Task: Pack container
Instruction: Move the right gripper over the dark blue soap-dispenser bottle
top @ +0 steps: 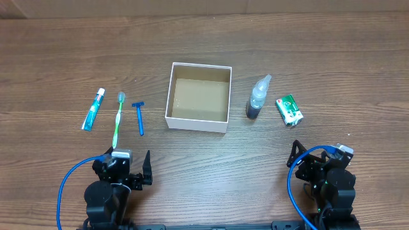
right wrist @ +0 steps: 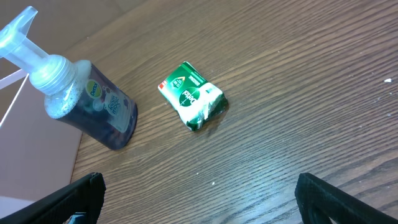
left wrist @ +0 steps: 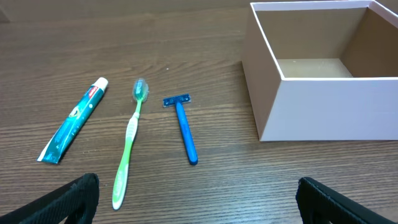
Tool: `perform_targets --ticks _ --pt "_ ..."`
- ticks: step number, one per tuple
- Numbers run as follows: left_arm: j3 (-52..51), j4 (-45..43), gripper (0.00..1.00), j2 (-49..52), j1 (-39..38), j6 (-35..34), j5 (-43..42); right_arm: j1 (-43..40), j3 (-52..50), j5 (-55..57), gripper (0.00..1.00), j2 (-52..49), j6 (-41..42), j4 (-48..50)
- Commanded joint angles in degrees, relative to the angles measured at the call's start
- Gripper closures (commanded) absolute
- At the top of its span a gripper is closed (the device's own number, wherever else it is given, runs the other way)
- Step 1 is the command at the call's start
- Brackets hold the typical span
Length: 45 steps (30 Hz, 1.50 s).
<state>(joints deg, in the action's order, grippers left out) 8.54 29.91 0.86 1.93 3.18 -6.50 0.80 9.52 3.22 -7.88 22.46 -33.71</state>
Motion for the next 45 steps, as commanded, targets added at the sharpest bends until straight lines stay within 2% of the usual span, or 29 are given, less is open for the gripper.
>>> perform_targets --ticks 1,13,17,21,23,26,30,36,40,45 --pt "-0.4 -0.2 0.0 -0.6 0.3 0.5 -0.6 0.2 -0.7 0.6 0.0 0.6 -0.2 0.5" --pt "-0.4 -0.2 0.0 -0.6 0.3 0.5 -0.6 0.2 -0.7 0.2 0.0 0.6 0.3 1.7" --pt "-0.4 -0.2 0.0 -0.6 0.3 0.5 -0.6 0.2 -0.7 -6.1 0.0 0.6 0.3 4.0" --pt "-0.4 -0.2 0.0 -0.6 0.3 0.5 -0.6 0.2 0.1 -7.6 0.0 0.6 0.2 4.1" --pt "-0.4 -0.2 0.0 -0.6 0.3 0.5 -0.6 0.2 1.7 -7.8 0.0 0.6 -0.8 4.1" --pt "-0.4 -0.2 0.0 -0.6 0.3 0.5 -0.6 0.2 6.1 -7.8 0.0 0.3 -7.2 3.4" --pt "-0.4 -0.2 0.0 -0.6 0.3 0.5 -0.6 0.2 14.3 -8.3 0.0 -4.5 -8.8 1.0" --pt "-0.4 -0.2 0.0 -0.6 0.3 0.5 -0.6 0.2 32.5 -8.3 0.0 -22.8 -8.8 -3.8" --pt "-0.4 -0.2 0.0 -0.6 0.3 0.5 -0.6 0.2 52.5 -8.2 0.0 -41.2 -9.5 -16.5" --pt "-0.4 -0.2 0.0 -0.6 0.3 0.5 -0.6 2.8 82.2 -8.2 0.0 -66.1 -9.4 -37.6"
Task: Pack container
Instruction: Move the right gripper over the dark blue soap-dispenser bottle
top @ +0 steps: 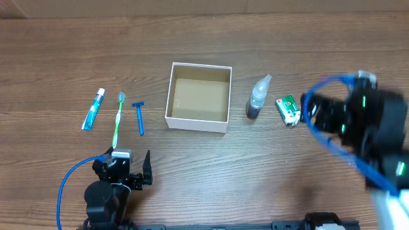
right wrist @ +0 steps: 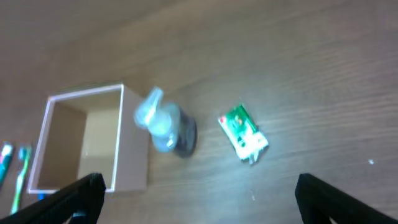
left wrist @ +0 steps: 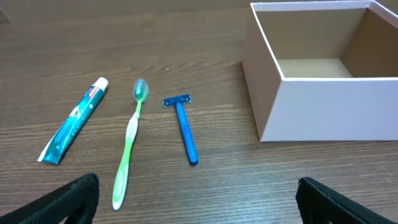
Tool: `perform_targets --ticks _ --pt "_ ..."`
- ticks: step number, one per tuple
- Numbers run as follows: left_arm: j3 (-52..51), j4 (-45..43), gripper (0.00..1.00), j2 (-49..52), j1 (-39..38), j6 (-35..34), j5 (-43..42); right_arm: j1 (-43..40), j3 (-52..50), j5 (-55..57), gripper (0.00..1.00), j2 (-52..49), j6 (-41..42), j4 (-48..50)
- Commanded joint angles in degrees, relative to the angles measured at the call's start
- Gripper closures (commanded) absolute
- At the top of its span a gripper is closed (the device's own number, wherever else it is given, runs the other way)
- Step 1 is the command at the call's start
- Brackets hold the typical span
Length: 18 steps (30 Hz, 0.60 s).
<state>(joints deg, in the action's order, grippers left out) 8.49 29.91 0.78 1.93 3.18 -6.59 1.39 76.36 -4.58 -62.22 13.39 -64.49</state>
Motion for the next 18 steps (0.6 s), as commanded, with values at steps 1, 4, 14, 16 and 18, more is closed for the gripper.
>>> perform_targets --ticks 1,4,14,16,18 --pt "-0.3 -0.2 0.0 -0.5 0.3 0.5 -0.5 3.0 19.8 -0.5 0.0 -15.6 -0.3 -10.0" --pt "-0.3 -0.2 0.0 -0.5 0.3 0.5 -0.5 5.9 30.4 -3.9 0.0 -26.3 0.2 -15.1" --pt "-0.3 -0.2 0.0 -0.5 0.3 0.5 -0.5 11.7 31.6 -0.1 0.0 -42.0 2.2 -12.0" --pt "-0.3 -0.2 0.0 -0.5 0.3 0.5 -0.5 12.9 31.6 3.2 0.0 -44.5 4.6 -11.9" --pt "-0.3 -0.2 0.0 -0.5 0.3 0.5 -0.5 13.3 31.6 3.2 0.0 -46.8 5.2 -12.0"
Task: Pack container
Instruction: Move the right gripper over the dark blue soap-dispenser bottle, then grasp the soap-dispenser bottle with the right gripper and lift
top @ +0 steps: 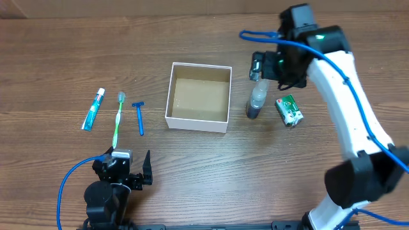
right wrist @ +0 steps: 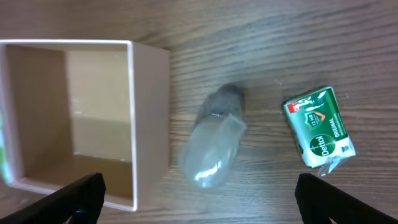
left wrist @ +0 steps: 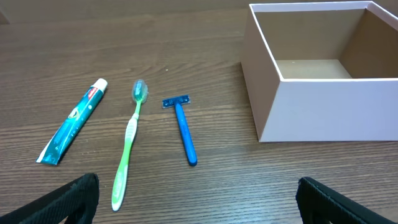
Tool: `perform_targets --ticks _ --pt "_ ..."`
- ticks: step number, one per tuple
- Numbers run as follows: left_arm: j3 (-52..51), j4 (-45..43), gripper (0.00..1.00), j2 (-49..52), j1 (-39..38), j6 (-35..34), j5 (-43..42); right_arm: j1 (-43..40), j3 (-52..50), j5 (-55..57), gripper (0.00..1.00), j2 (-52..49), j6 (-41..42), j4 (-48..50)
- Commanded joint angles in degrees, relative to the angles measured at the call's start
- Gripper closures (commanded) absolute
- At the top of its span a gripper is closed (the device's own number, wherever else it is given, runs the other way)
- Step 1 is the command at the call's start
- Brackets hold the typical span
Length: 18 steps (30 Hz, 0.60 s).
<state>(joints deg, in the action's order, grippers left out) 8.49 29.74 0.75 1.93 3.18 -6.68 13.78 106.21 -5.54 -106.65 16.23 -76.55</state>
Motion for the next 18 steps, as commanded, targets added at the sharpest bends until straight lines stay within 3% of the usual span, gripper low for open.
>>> perform_targets --ticks 1,7,9,12,18 --pt "-0.3 0.0 0.0 -0.5 0.3 0.5 -0.4 1.3 1.7 4.0 0.02 -3.9 2.5 -0.3" --pt "-0.3 0.0 0.0 -0.5 0.3 0.5 -0.4 2.1 0.4 4.0 0.12 -8.6 3.6 -1.1" --pt "-0.3 0.0 0.0 -0.5 0.3 0.5 -0.4 2.1 -0.3 3.8 0.25 -9.5 3.8 -1.1" --pt "-0.3 0.0 0.0 -0.5 0.3 0.5 -0.4 2.4 -0.9 3.8 0.34 -9.6 3.7 -0.7" --pt "-0.3 0.0 0.0 -0.5 0.3 0.5 -0.4 3.0 -3.3 3.8 0.36 -9.6 3.7 -0.2"
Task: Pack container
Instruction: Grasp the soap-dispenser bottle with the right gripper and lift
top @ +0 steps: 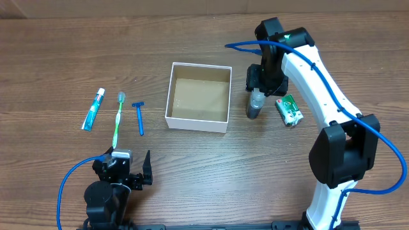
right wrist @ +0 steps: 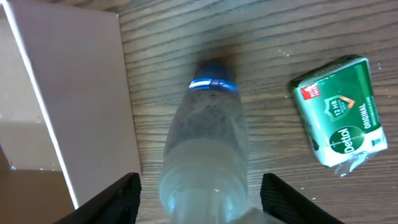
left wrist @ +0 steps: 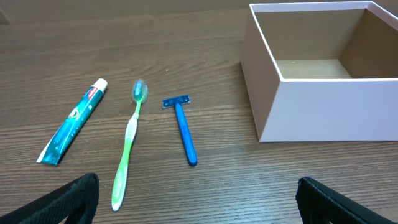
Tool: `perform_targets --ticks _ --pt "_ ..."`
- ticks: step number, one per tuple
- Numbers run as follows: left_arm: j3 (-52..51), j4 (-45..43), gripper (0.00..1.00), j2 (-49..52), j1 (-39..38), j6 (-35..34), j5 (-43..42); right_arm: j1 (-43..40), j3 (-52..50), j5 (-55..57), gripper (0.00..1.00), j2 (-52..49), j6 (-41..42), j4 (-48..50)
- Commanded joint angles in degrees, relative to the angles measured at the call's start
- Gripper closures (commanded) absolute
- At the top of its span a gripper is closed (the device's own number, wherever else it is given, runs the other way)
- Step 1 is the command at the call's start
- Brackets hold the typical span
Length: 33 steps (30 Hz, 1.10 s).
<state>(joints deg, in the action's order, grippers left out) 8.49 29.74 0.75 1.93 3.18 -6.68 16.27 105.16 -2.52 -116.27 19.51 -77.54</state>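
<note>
A white open box [top: 197, 122] stands mid-table, also in the left wrist view [left wrist: 336, 106]. Right of it stands a clear pump bottle [top: 255, 107] of dark liquid. My right gripper [top: 261, 83] hangs directly over it. In the right wrist view its fingers [right wrist: 127, 190] stand open on either side of the bottle's top [right wrist: 208, 137], apart from it. A green soap bar [top: 289, 109] lies right of the bottle. My left gripper [left wrist: 199, 205] rests open near the front edge, with nothing between its fingers.
Left of the box lie a toothpaste tube [top: 92, 109], a green toothbrush [top: 118, 118] and a blue razor [top: 138, 117], side by side. The box wall [right wrist: 68, 93] is close to the bottle's left. The right arm's blue cable arches above the bottle.
My right gripper has come down from higher above the bottle and box edge. Its open fingers now flank the bottle's top. The left arm and all objects are unchanged.
Both arms first sat at the front edge, the right wrist looking at bottle and soap. Then the right arm was raised at the far right. Then it hung above the bottle. Now it is low around the bottle's top, with nothing moved.
</note>
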Motion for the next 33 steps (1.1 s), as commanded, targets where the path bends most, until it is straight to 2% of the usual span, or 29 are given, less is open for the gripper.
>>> perform_targets --ticks 1,4,7,11,18,26,33 --pt "-0.3 0.0 0.0 -0.5 0.3 0.5 -0.4 0.5 -3.4 0.8 0.35 0.0 0.4 1.4" --pt "-0.3 0.0 0.0 -0.5 0.3 0.5 -0.4 0.5 -6.4 0.8 0.36 0.0 0.4 3.4" --pt "-0.3 0.0 0.0 -0.5 0.3 0.5 -0.4 0.5 -6.9 1.7 0.47 0.0 0.2 4.0" --pt "-0.3 0.0 0.0 -0.5 0.3 0.5 -0.4 0.5 -6.8 1.6 0.5 0.6 0.2 4.6" --pt "-0.3 0.0 0.0 -0.5 0.3 0.5 -0.4 0.5 -5.7 3.0 0.65 5.6 0.0 4.1" --pt "-0.3 0.0 0.0 -0.5 0.3 0.5 -0.4 2.0 -0.9 1.9 0.67 15.8 0.0 0.5" --pt "-0.3 0.0 0.0 -0.5 0.3 0.5 -0.4 10.3 3.8 -0.2 0.74 21.0 0.3 0.3"
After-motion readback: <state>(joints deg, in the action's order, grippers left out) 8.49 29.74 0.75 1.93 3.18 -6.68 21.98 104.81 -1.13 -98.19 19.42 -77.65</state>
